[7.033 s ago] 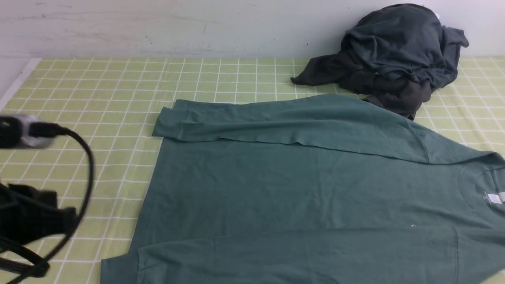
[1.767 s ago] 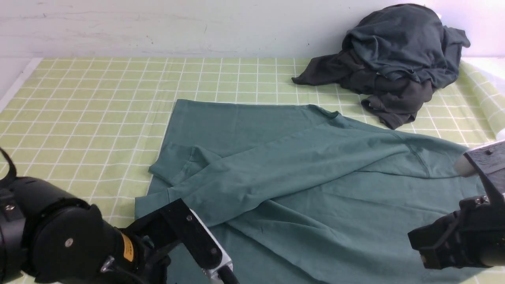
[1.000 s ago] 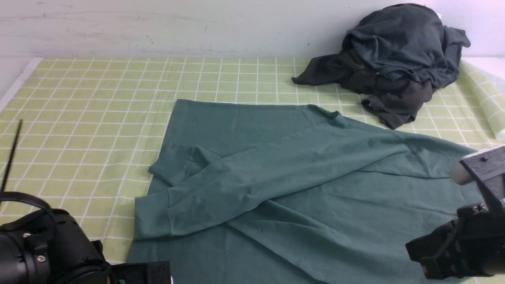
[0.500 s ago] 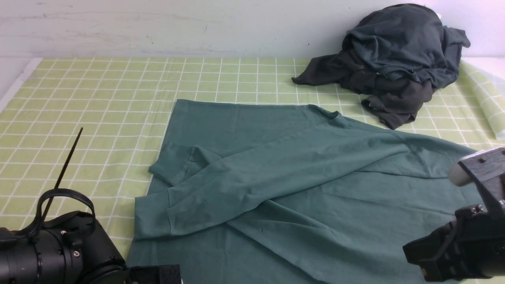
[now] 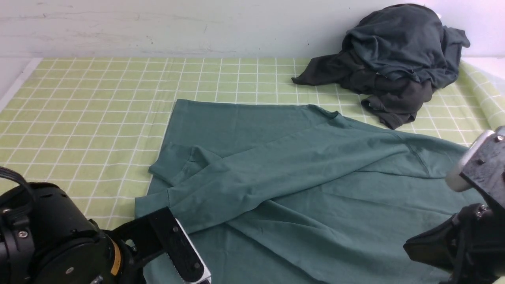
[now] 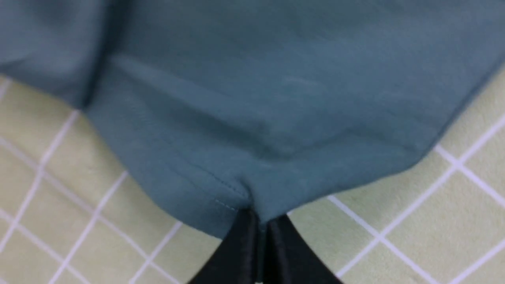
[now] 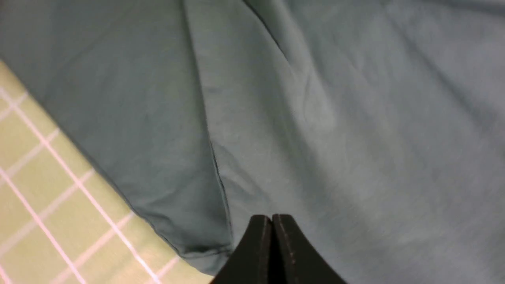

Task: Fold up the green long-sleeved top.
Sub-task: Use both arms simultaneously to clamp the lower edge of the clothing fabric

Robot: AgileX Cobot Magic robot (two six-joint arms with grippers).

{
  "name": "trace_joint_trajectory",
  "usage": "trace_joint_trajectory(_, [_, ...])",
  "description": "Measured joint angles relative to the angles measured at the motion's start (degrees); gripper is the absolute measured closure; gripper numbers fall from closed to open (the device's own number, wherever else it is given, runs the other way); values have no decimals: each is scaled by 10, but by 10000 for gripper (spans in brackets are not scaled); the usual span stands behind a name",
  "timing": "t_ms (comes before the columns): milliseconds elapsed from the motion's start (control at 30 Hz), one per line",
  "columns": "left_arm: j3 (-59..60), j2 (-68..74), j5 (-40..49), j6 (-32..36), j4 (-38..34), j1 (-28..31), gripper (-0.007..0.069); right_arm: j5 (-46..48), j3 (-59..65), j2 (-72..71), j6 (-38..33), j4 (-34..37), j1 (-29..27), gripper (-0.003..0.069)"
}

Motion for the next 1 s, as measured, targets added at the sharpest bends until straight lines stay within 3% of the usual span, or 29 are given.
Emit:
trace_joint_trajectory(100, [-3, -8, 1, -32, 11, 0, 625, 1, 0, 0, -34, -29, 0, 665])
trace_joint_trajectory(200, [-4, -11, 0, -69, 17, 0, 625, 1, 0, 16, -47, -116, 0, 612])
trace_joint_trajectory(367, [-4, -13, -24, -102, 18, 0, 625, 1, 0, 69, -48, -284, 0, 454])
trace_joint_trajectory(467, [-4, -13, -29, -107, 9, 0, 625, 0, 0, 102, -63, -355, 0, 365])
trace_joint_trajectory(567, [-4, -13, -29, -109, 6, 0, 625, 0, 0, 142, -94, -397, 0, 321])
trace_joint_trajectory(800, [-4, -13, -32, -110, -7, 0, 625, -49, 0, 241, -133, -434, 0, 317])
trace_joint_trajectory(1000, [-4, -13, -32, -110, -16, 0, 625, -85, -4, 287, -138, -459, 0, 437])
